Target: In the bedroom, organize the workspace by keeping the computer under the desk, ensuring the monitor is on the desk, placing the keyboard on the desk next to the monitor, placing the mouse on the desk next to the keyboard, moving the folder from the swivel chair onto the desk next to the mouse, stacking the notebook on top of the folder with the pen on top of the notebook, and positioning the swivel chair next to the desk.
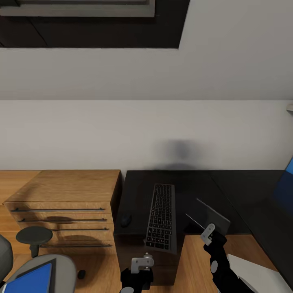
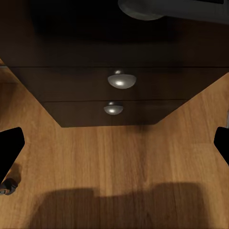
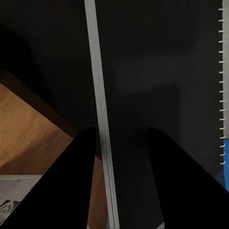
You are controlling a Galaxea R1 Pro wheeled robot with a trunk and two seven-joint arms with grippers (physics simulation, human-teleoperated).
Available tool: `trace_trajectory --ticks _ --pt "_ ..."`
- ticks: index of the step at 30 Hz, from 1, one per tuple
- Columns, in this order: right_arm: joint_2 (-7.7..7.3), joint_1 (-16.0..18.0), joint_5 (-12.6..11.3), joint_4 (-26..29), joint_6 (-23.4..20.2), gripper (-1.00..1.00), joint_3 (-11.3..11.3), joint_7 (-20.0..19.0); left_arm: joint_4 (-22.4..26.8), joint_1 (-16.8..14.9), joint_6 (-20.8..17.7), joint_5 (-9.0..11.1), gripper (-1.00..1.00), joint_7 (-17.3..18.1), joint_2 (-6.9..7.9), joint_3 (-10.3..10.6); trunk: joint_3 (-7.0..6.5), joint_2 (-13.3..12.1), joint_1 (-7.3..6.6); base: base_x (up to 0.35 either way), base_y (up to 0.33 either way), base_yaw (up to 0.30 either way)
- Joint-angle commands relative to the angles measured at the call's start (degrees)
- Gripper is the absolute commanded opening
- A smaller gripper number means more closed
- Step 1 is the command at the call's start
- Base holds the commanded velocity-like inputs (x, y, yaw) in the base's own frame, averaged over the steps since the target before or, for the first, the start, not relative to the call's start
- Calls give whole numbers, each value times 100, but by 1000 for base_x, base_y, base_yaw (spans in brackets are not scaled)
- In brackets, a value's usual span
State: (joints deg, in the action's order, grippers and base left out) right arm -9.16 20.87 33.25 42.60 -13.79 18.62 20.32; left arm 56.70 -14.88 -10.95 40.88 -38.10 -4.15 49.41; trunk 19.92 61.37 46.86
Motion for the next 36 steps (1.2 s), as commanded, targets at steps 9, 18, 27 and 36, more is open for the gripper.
trace_trajectory --ticks 9,18,27,36 --pt "-7 5 42 2 -54 -100 31 25 8 -6 -14 -3 100 -15 2 49 7 5 0 23 0 0" --pt "-7 5 42 2 -54 -100 32 25 8 -6 -21 -2 100 -21 2 49 7 5 0 30 0 0" --pt "-7 5 42 2 -54 -100 29 25 8 -6 -20 -2 100 -22 2 50 7 5 0 1 0 0" --pt "-7 5 42 2 -54 -100 28 25 8 -9 -21 -1 100 -22 2 51 7 5 0 0 0 0"
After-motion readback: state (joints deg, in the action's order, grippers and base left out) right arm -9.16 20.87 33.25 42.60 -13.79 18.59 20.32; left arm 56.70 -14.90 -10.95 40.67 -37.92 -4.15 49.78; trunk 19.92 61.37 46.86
